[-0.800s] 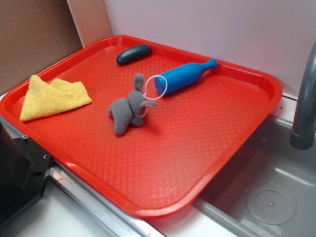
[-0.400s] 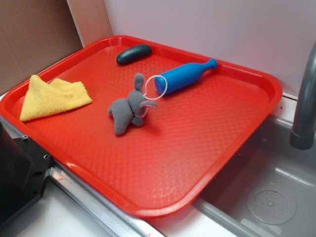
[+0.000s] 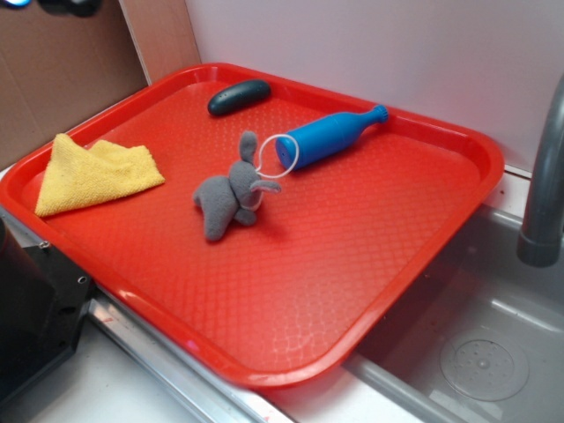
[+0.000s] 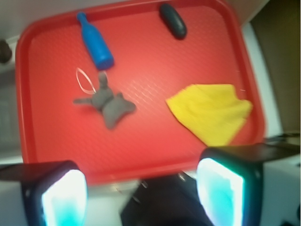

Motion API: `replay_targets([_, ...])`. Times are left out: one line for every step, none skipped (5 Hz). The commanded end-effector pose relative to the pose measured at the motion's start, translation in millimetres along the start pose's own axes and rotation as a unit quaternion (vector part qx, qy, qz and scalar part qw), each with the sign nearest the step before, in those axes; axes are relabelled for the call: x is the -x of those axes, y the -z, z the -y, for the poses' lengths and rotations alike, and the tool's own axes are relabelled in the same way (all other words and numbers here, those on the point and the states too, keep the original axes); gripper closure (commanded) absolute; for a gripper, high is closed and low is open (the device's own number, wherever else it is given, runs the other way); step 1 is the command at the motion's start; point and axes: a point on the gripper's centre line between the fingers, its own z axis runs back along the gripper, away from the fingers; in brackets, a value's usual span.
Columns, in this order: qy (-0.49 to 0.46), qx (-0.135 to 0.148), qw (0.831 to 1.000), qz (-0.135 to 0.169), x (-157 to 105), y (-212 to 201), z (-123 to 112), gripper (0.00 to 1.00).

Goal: Grab the blue bottle.

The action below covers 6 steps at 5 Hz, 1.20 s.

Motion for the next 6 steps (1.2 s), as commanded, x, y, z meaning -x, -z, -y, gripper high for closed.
replay_targets([0.085,0.044,0.993,0.071,-50.8,38.1,20.3,0.0])
replay_targets([0.127,0.034,0.987,0.091,-77.8,67.4,35.1,0.0])
replay_targets([0.143,0.027,0.984,0.1,-94.0,87.0,42.1,0.0])
replay_targets([0.147,0.014,0.984,0.101,-111.5,122.5,46.0,0.0])
replay_targets([0.162,0.029,0.983,0.077,-120.0,159.1,54.5,0.0])
replay_targets([0.203,0.08,0.976,0.02,-121.2,183.4,63.9,0.0])
